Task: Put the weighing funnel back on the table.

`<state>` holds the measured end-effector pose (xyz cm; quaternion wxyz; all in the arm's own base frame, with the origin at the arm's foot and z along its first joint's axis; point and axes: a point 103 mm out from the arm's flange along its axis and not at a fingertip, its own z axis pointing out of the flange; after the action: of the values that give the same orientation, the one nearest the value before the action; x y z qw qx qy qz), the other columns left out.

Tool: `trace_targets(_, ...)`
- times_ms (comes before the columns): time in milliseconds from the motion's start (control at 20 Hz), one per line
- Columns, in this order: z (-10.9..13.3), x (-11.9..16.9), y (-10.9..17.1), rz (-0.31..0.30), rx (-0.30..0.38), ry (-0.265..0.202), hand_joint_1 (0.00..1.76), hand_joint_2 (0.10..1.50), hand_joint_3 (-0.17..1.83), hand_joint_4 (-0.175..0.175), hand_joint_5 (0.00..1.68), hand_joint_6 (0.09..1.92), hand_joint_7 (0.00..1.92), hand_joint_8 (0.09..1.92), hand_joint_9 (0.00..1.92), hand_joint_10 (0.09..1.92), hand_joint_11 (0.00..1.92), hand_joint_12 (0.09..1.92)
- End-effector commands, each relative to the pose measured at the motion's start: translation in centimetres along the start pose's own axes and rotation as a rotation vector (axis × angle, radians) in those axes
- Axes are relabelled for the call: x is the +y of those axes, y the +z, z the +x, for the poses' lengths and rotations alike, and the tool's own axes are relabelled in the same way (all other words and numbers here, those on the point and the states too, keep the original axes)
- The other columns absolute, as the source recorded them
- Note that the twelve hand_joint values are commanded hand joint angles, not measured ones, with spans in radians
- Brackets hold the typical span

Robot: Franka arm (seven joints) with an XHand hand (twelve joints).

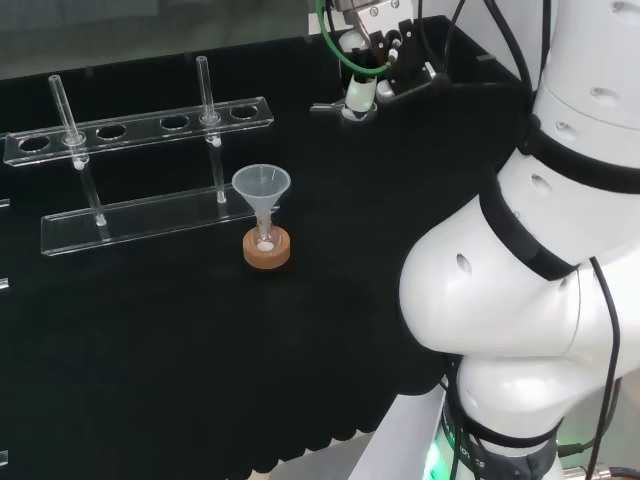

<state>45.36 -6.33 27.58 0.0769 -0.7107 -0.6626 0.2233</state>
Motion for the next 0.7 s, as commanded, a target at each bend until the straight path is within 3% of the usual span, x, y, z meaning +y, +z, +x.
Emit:
trace_targets(50, -2.0, 3.9, 2.7, 0.025, 0.033, 0.0, 1.12, 0.69, 0.56, 0.175, 1.31, 0.57, 0.56, 0.64, 0.87, 0.38, 0.64, 1.17)
trace_targets(700, -3.0, 9.0, 7.6, 0.063, 0.061, 0.025, 1.12, 0.7, 0.56, 0.175, 1.3, 0.57, 0.56, 0.64, 0.87, 0.39, 0.65, 1.17)
